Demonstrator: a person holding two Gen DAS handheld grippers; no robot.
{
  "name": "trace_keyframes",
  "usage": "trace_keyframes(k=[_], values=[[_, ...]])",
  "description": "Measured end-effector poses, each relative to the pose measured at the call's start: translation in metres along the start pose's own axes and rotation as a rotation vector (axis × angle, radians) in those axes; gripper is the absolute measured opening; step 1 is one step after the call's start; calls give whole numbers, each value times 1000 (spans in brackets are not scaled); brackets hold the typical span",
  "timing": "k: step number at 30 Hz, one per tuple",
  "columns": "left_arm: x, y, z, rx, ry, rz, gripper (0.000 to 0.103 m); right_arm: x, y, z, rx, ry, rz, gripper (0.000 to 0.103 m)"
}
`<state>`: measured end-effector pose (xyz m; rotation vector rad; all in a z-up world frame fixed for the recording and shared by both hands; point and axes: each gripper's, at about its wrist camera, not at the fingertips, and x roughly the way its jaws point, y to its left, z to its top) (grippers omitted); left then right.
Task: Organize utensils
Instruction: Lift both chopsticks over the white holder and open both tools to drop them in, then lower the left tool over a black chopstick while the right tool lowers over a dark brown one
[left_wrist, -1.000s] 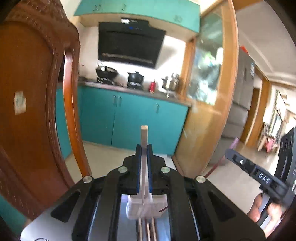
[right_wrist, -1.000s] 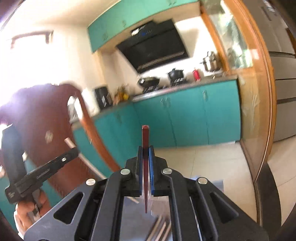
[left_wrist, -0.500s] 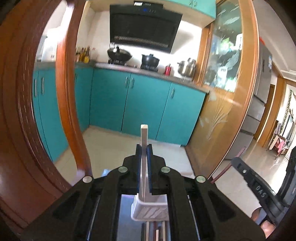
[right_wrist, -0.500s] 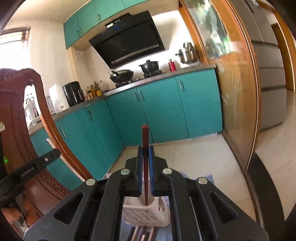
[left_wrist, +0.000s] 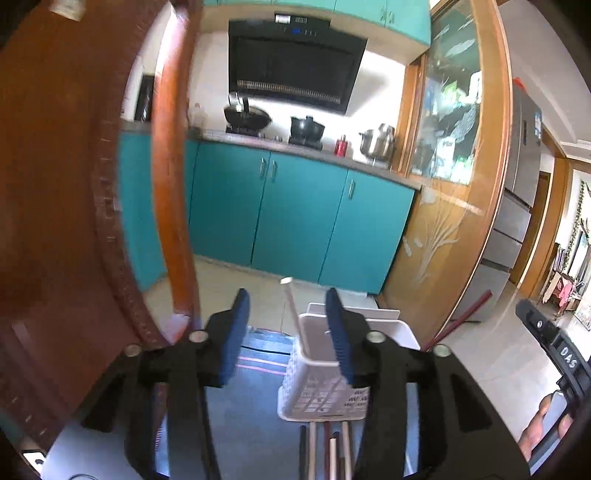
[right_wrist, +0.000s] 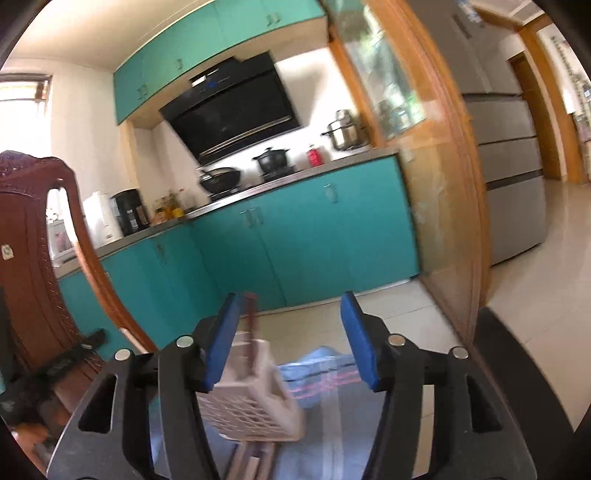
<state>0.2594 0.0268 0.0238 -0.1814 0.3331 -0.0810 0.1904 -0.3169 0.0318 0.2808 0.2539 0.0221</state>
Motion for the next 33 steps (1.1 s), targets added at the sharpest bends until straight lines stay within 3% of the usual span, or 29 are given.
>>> trace_keyframes(k=[3, 4, 6, 7, 9, 11, 12, 14, 17, 23, 33], values=[[-11, 16, -24, -28, 13, 14, 49, 2, -18, -22, 14, 70, -70, 56], [-8, 20, -32, -35, 42, 8, 49, 10, -26, -36, 27, 149, -79, 56], [7, 23, -50, -24, 145, -15, 42, 34, -31, -67, 39, 330, -58, 56], [20, 22, -63, -11, 221, -30, 37, 47, -28, -79, 21, 409, -35, 50], [45, 23, -84, -5, 364, -48, 34, 74, -16, -111, -29, 585, 26, 47], [68, 25, -106, -31, 504, -60, 32, 91, 3, -141, -80, 714, 74, 45], [73, 27, -111, -38, 536, -62, 32, 94, 10, -149, -94, 740, 87, 45], [78, 30, -122, -39, 575, -60, 32, 97, 27, -165, -150, 782, 105, 45], [78, 26, -130, -2, 605, -72, 33, 94, 51, -179, -297, 753, 90, 45], [78, 9, -140, 76, 637, -103, 33, 90, 56, -188, -322, 766, 96, 40], [80, -11, -160, 174, 681, -109, 38, 113, 29, -152, -198, 807, 33, 37]])
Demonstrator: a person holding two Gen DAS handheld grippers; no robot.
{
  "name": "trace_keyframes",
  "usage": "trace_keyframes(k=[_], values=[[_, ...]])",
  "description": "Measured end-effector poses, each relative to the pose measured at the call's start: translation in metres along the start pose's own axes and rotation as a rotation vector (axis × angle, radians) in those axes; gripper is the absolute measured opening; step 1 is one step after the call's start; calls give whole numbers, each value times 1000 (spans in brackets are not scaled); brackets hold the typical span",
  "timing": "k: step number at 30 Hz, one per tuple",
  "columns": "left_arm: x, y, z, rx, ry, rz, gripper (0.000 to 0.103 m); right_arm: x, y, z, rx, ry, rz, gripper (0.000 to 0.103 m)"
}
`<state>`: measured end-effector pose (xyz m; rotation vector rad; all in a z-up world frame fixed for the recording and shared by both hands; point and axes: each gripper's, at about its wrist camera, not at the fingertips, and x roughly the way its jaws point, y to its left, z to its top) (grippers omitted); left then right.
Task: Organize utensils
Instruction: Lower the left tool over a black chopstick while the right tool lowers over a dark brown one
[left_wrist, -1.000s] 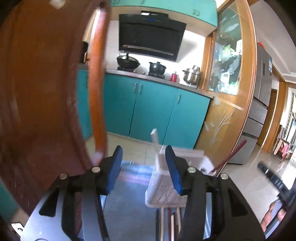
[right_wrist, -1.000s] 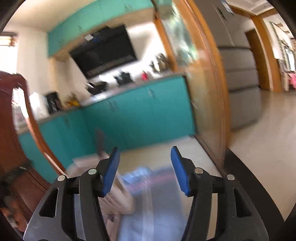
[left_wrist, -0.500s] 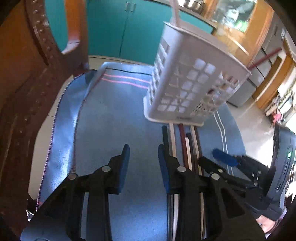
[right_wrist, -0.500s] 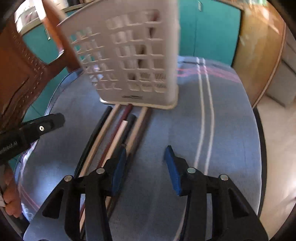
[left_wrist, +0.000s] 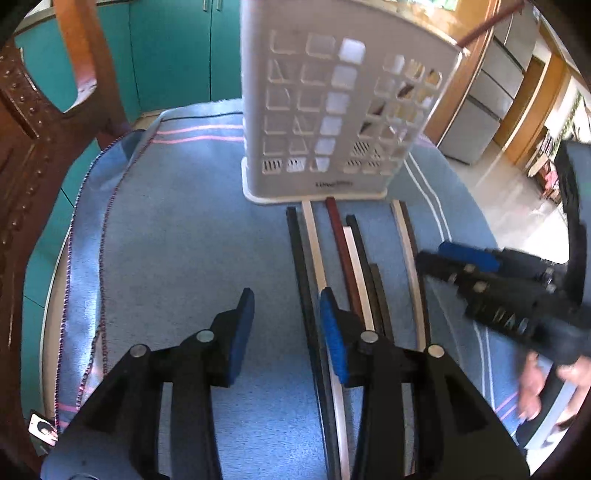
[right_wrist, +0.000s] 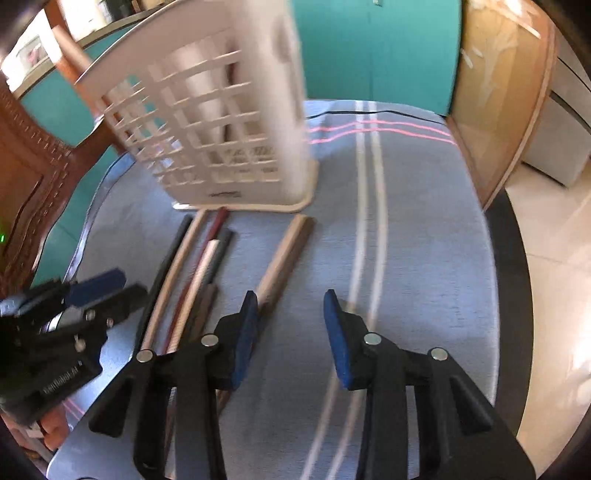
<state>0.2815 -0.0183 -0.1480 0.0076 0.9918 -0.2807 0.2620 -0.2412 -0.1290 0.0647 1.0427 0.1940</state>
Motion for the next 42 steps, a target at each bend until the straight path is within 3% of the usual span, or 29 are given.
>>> trace_keyframes(k=[8, 14, 23, 35, 39, 42], values=[[8, -2, 0, 13, 13, 19, 38, 5, -4, 2, 1, -2, -6, 37], [13, -7, 1, 45, 23, 64, 39, 5, 7, 1, -42, -8, -59, 37], [13, -5, 2, 47, 25, 67, 39, 6, 2, 4, -24, -3, -126, 37], [10, 2, -2, 37, 28, 76, 39, 1, 38, -1, -69, -9, -22, 37], [9, 4, -1, 31, 30, 77, 31, -2, 43, -2, -58, -9, 44, 37], [9, 6, -1, 26, 31, 74, 30, 1, 54, -3, -80, 11, 42, 37]])
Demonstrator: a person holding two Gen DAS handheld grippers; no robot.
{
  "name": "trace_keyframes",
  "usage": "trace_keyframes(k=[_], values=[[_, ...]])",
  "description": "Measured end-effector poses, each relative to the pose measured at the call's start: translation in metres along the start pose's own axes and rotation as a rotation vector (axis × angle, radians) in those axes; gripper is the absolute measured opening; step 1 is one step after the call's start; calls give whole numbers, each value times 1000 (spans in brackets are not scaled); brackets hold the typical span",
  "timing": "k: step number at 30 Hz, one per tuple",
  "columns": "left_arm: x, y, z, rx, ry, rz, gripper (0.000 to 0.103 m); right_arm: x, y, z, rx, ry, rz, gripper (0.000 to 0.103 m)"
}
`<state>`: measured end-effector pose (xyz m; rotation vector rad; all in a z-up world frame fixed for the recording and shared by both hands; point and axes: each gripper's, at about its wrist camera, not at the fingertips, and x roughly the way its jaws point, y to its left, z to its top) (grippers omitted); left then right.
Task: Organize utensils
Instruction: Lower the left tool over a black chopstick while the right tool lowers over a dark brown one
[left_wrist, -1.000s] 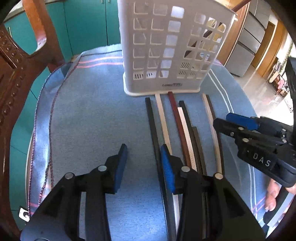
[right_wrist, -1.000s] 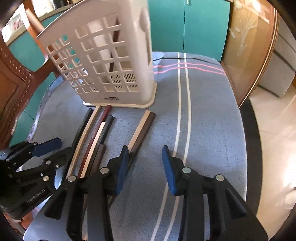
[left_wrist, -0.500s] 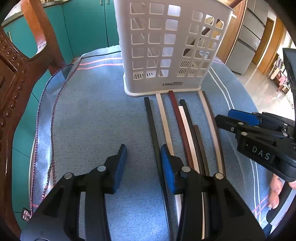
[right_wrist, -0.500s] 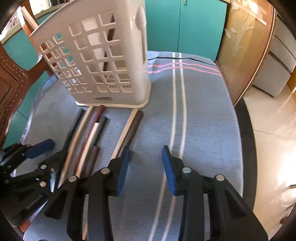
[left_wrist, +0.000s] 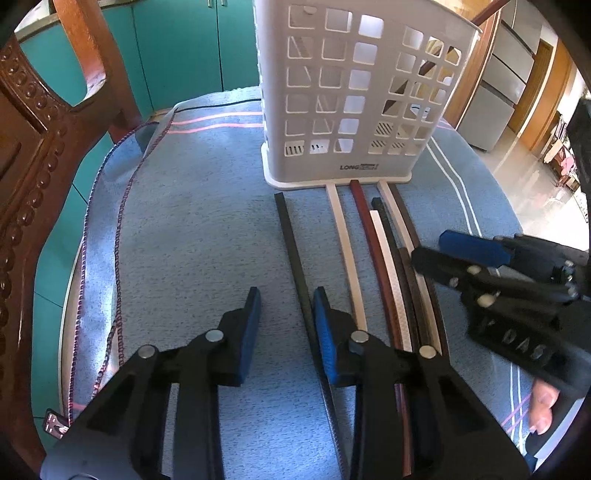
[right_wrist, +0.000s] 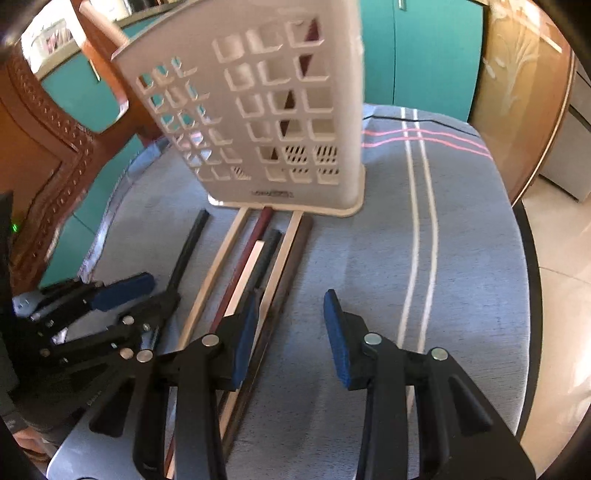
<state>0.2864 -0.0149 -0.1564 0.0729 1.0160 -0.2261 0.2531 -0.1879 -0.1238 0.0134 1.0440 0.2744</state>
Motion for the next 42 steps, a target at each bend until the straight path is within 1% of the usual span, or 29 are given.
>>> trace_keyframes(k=[1, 2, 3, 4, 6, 9, 14, 16, 17, 18, 19, 22, 23, 24, 25, 27, 28, 29, 30, 31, 34, 36, 39, 42], values=[[0, 0, 0, 2, 0, 1, 30, 1, 3, -1, -4, 0, 2, 37], [0, 2, 0, 2, 0, 1, 30, 3, 4, -2, -10, -1, 0, 33], [0, 2, 0, 2, -1, 2, 30, 4, 9, -2, -24, 0, 10, 17], [0, 2, 0, 3, -1, 2, 30, 5, 13, -2, -27, 4, 42, 15], [0, 2, 0, 1, -1, 1, 30, 6, 18, -2, -25, 7, 39, 14], [0, 3, 1, -1, -1, -2, 28, 3, 16, -2, -10, -3, 37, 0], [-1, 6, 0, -10, 1, -6, 28, -5, -8, -1, 75, -14, -5, 1], [-1, 6, 0, -12, 2, -2, 28, -3, -15, 0, 101, -5, 16, 1], [-1, 6, 0, -13, 2, 0, 28, -1, -12, -1, 107, 2, 44, 2], [-1, 5, 0, -14, 2, 1, 28, 4, -17, 0, 102, 2, 58, 5], [-1, 4, 0, -13, 1, 2, 28, 5, -10, 0, 83, 0, 66, 8], [-1, 3, 0, -10, 1, 2, 28, 11, 15, -1, 15, -2, 45, 25], [-1, 4, -1, -9, 1, 1, 28, 14, 22, -1, 4, 3, 40, 28], [-1, 4, -1, -7, 1, 0, 28, 18, 30, -2, -13, 9, 28, 36], [-2, 4, -2, -5, 0, -1, 28, 20, 37, -2, -31, 0, 12, 37], [-2, 4, -3, -2, 0, -3, 28, 23, 46, 0, -67, -18, -25, 35], [-3, 4, -3, -2, 0, -3, 28, 24, 49, 1, -67, -19, -24, 26], [-3, 4, -4, -2, 1, -4, 28, 24, 50, 1, -51, -17, -19, 22], [-3, 4, -4, -3, 1, -5, 28, 24, 51, 2, -43, -19, -23, 11], [-3, 4, -4, -4, 2, -6, 28, 22, 47, 1, -36, -20, -19, 9], [-4, 5, -4, -8, 3, -7, 28, 19, 28, 1, 7, -7, 4, 6], [-3, 5, -3, -8, 4, -5, 28, 18, 21, 3, 28, -12, -21, 6], [-3, 4, -3, -6, 3, -1, 28, 15, 10, 6, 37, -15, -82, 6], [-3, 4, -3, -4, 2, -1, 28, 16, 7, 7, 52, -10, -66, 7]])
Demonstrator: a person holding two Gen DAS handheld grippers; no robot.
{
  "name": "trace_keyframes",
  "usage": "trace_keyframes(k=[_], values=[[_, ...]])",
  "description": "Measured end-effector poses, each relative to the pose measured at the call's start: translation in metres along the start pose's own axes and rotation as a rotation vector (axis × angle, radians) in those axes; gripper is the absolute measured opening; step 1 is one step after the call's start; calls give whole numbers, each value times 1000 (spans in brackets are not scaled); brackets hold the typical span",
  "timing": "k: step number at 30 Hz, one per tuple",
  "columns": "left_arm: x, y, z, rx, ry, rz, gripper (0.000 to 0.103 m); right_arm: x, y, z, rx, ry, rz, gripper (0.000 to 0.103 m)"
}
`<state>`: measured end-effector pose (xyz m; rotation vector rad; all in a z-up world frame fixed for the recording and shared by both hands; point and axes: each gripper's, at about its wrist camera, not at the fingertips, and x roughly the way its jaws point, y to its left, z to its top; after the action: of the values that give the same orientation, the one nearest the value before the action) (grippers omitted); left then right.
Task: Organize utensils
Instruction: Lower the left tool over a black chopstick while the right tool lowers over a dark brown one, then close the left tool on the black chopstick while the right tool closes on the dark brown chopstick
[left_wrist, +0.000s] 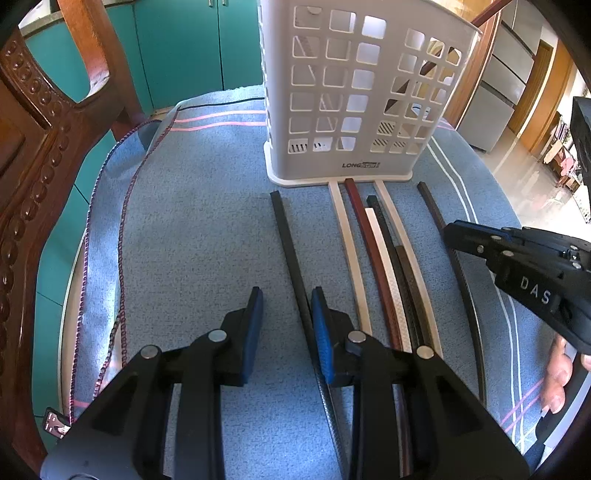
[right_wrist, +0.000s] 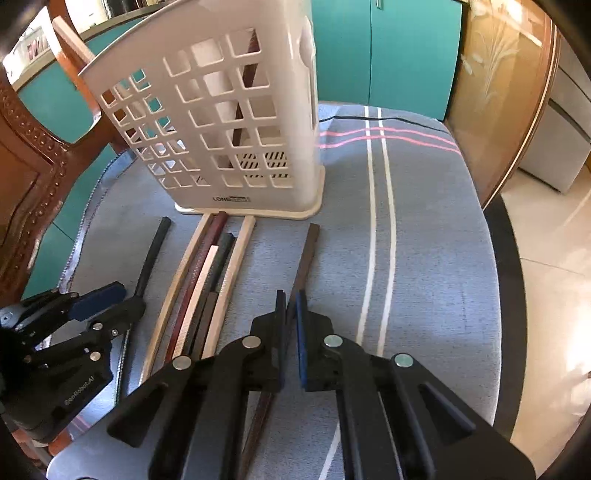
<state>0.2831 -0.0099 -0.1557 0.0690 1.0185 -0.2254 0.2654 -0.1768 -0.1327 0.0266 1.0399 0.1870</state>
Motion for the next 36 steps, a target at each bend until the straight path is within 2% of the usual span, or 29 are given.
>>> trace_keyframes(k=[3, 8, 12, 17, 23, 24, 26, 27, 28, 30, 33, 36], values=[[1, 1, 2, -8, 3, -6, 28, 1, -4, -2, 4, 3, -12, 18], [8, 13, 15, -78, 32, -23, 28, 8, 3, 1, -28, -20, -97, 20], [13, 16, 25, -120, 55, -9, 28, 17, 16, 1, -57, -26, -169, 26], [23, 3, 39, -85, 67, 78, 31, 21, 19, 5, -36, -19, -180, 29], [32, 4, 54, -95, 69, 97, 32, 15, 6, 4, -8, -19, -158, 32], [31, 4, 54, -90, 69, 97, 30, 15, 4, 5, -14, -17, -157, 31], [29, 1, 52, -76, 62, 85, 23, 15, 2, 7, -24, -15, -132, 18], [28, -1, 52, -72, 59, 80, 14, 14, 1, 9, -26, -10, -115, 10], [28, -3, 51, -71, 57, 77, 9, 14, 0, 12, -27, -7, -107, 9], [26, -2, 49, -89, 44, 60, 7, 12, -2, 11, -17, -13, -92, 8], [11, -7, 45, -115, 1, 17, 7, 5, -6, 13, 24, -23, -7, 7], [-19, -9, 40, -109, -69, -13, 7, -22, -14, 11, 19, -88, 16, 7]])
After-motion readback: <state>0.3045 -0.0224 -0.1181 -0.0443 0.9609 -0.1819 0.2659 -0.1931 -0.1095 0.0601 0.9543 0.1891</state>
